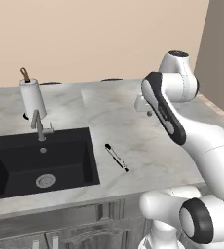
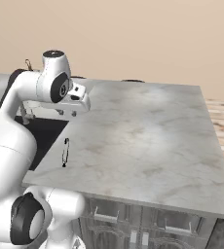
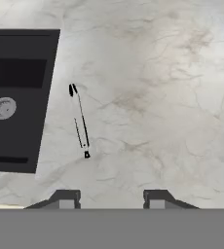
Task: Pick up the tongs from the counter and place them near the plate next to the oven.
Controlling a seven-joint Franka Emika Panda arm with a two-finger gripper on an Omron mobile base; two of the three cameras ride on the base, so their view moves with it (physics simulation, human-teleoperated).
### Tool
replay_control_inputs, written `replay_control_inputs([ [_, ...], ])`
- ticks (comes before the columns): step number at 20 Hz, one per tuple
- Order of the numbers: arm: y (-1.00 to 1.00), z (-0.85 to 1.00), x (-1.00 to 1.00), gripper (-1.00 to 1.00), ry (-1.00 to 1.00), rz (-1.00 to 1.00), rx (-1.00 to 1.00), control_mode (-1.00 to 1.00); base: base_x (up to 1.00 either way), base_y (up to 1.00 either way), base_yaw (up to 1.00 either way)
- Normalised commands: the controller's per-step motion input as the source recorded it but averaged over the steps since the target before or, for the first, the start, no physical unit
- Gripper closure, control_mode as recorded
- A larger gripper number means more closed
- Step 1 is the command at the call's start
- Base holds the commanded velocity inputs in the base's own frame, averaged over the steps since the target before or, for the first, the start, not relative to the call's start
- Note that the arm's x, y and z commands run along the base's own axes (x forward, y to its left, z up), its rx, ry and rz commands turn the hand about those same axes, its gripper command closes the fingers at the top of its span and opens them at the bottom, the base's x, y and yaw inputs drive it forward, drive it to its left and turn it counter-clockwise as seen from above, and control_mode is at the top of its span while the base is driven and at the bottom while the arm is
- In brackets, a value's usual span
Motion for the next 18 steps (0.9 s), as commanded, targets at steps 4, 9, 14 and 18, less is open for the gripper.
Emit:
replay_control_inputs([
  [4, 0.14, -0.17, 0.0, -1.0, 0.08, 0.0, -0.02, -1.0, 0.0, 0.0, 0.0],
  [9, 0.38, -0.47, 0.07, -1.0, 0.17, 0.0, -0.05, -1.0, 0.0, 0.0, 0.0],
  [14, 0.32, -0.48, 0.07, -1.0, 0.11, 0.0, 0.0, -1.0, 0.0, 0.0, 0.0],
  [18, 0.34, -0.45, 0.0, -1.0, 0.02, 0.0, 0.0, -1.0, 0.0, 0.0, 0.0],
])
